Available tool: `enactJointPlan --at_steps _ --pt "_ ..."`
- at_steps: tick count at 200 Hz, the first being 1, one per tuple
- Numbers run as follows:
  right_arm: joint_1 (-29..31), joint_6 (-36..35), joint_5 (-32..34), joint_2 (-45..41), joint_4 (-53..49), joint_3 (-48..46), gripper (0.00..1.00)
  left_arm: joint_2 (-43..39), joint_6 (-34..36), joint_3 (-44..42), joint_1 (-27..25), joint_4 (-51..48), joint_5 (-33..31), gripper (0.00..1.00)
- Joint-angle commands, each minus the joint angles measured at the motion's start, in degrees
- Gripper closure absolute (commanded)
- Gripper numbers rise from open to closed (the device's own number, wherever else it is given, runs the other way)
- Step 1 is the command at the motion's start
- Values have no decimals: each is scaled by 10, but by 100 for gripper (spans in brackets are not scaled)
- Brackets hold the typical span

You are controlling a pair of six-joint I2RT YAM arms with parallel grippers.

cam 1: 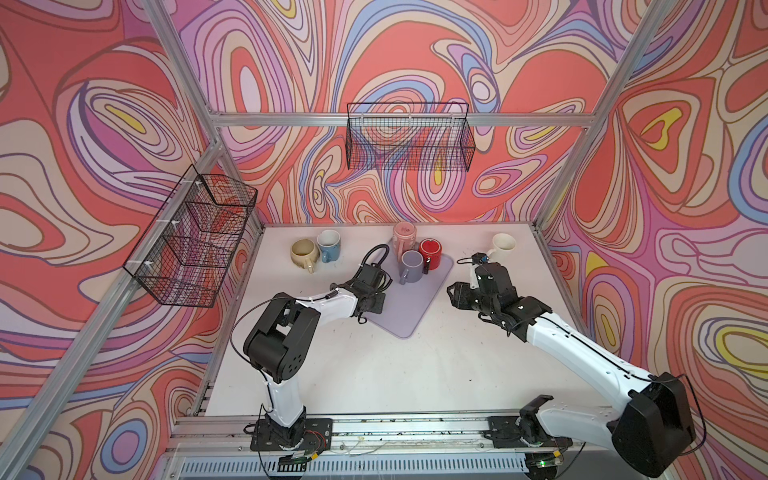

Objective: Turn the mug right side up
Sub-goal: 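Lower the left gripper and close it on the lime green mug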

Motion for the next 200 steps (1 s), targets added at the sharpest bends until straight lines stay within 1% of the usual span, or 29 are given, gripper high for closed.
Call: enactJointPlan --at_steps 1,42,100,157,200 --pt "1 3 1 0 7 -10 43 8 -4 -7 -1 16 -4 78" --pt "1 4 1 1 10 -13 43 -7 6 -11 -1 30 -7 83" --pt "1 4 3 3 12 -15 43 -24 4 -23 -1 55 17 84" --pt "-1 5 3 4 16 -20 43 -65 5 -31 0 81 65 85" --pt "-15 4 -26 9 36 -36 43 -98 -4 -37 7 95 113 86"
